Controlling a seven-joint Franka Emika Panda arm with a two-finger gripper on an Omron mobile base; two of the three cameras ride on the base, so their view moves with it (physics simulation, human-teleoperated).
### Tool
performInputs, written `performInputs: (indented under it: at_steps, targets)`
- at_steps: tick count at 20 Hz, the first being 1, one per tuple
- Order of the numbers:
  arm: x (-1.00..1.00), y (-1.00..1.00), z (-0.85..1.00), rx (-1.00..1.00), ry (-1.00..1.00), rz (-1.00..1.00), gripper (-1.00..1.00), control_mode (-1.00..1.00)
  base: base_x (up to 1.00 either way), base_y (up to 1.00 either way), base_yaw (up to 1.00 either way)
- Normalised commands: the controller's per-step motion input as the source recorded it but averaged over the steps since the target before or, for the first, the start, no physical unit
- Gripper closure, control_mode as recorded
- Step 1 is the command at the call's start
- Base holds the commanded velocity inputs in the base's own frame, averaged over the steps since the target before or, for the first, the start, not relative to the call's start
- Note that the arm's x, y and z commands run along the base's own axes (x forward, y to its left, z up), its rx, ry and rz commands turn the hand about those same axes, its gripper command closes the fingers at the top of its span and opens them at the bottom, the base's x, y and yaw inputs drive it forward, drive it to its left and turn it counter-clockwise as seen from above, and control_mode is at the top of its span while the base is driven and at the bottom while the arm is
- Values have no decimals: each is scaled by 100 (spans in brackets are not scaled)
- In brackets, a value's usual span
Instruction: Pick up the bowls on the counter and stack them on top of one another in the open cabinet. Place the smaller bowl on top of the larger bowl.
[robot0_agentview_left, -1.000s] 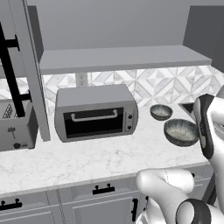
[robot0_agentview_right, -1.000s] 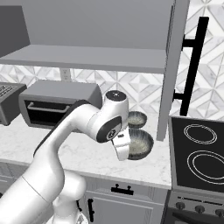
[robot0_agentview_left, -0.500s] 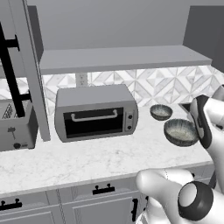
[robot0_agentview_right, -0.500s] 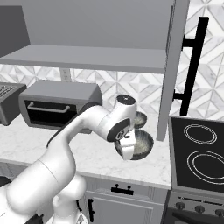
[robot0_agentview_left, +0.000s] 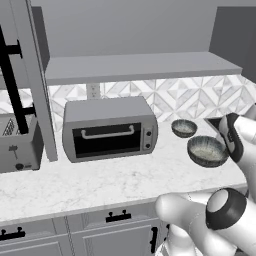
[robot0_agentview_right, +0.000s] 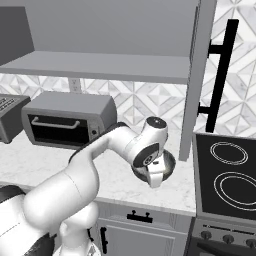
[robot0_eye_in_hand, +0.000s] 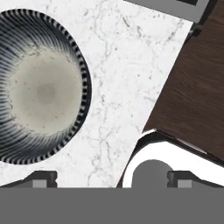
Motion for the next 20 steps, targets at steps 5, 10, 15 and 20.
performInputs:
  at_steps: [5, 10, 15, 20]
  targets:
    - [20, -6, -26, 0, 0, 0, -100, -100, 0, 0, 0]
    - [27, 0, -27, 0, -1, 0, -100, -100, 0, 0, 0]
    - [19, -1, -28, 0, -1, 0, -100, -100, 0, 0, 0]
    - [21, -8, -27, 2, -1, 0, -100, -100, 0, 0, 0]
